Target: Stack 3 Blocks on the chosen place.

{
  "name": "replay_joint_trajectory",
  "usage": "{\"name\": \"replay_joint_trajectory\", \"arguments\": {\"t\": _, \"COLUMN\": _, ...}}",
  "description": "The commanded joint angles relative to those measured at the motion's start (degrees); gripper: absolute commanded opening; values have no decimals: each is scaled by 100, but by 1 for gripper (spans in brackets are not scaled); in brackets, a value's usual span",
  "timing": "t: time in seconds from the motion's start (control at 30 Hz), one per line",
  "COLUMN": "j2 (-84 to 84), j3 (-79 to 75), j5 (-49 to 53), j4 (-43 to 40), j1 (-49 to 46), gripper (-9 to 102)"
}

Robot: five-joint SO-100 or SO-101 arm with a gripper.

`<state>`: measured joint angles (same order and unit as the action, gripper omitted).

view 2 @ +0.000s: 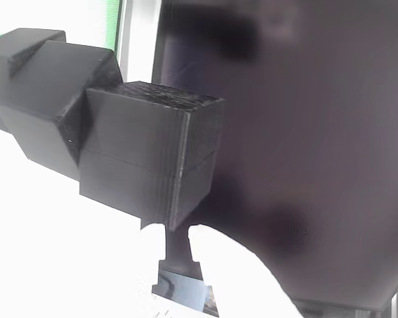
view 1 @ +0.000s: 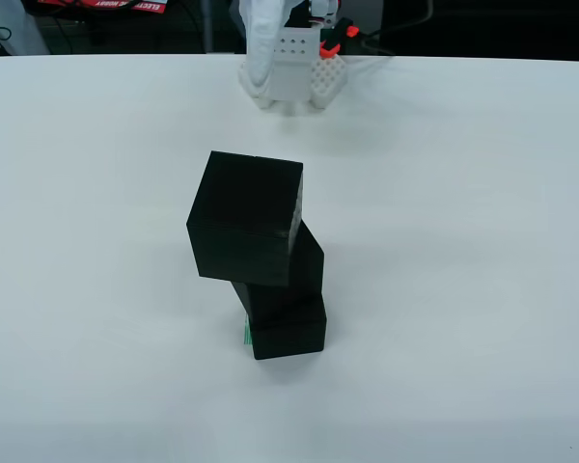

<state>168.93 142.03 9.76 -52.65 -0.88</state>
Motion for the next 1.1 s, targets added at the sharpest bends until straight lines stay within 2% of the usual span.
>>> {"name": "replay_joint_trajectory", "arguments": {"t": 0.0, "j2": 396, "j3": 580, "j5": -220, "j4": 378, "j1": -35, "gripper": 0}}
{"name": "replay_joint_trajectory", "arguments": {"t": 0.43, "j2": 2065, "j3": 2944, "j5": -606, "j4": 914, "j1": -53, "gripper": 0}}
{"name": "replay_joint_trajectory", "arguments": {"t": 0.8, "j2": 2786, "j3": 3814, "j5": -668, "j4": 861, "j1": 44, "gripper": 0}}
{"name": "replay_joint_trajectory", "arguments": {"t": 1.07, "j2": 2804, "j3": 3832, "j5": -668, "j4": 615, "j1": 79, "gripper": 0}}
